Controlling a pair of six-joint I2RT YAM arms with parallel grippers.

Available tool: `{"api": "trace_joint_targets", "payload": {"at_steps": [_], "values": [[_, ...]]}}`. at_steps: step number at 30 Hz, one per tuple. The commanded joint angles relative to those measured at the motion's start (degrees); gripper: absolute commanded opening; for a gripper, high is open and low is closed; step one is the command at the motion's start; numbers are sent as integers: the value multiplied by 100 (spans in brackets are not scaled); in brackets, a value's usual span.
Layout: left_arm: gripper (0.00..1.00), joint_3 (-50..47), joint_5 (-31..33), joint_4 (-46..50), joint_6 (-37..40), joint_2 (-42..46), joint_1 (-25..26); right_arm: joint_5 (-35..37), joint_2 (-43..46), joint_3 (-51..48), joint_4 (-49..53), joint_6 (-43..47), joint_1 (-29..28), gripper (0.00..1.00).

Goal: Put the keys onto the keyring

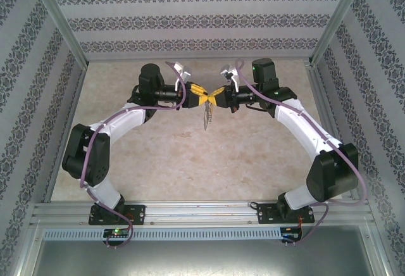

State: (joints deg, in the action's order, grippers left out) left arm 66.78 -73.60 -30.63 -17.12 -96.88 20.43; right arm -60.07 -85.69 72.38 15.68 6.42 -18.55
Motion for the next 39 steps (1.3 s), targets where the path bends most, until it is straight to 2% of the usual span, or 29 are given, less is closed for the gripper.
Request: {"api": "trace_joint_targets", "payload": {"at_steps": [1, 4, 10, 14, 17, 19, 22, 28, 33, 39], "values": [[23, 164, -191, -373, -159, -85, 86, -173, -40, 188, -59, 114, -49, 0], [20, 151, -229, -382, -167, -102, 95, -154, -50, 187, -61, 119, -46, 0], [0, 122, -305, -464, -227, -138, 111, -128, -68, 180, -132, 75, -23, 0], [0, -27, -258, -860, -470, -100, 116, -75, 4, 104, -374, -127, 41, 0], [0, -228, 127, -1177, -558, 33, 114, -48, 185, -145, -893, -562, 182, 33], [0, -358, 436, -1306, -529, 152, 113, -44, 383, -411, -1350, -881, 309, 40], [0, -554, 770, -1504, -515, 346, 112, 127, 750, -851, -1887, -1311, 454, 45], [0, -842, 1015, -2203, -812, 529, 172, 1280, 1558, -2098, -3018, -2106, 323, 55], [0, -955, 1067, -2650, -1116, 536, 247, 2039, 1897, -2857, -3486, -2131, -131, 60], [0, -985, 1008, -2825, -1298, 548, 337, 2393, 1850, -3057, -3754, -2136, -312, 61]]}}
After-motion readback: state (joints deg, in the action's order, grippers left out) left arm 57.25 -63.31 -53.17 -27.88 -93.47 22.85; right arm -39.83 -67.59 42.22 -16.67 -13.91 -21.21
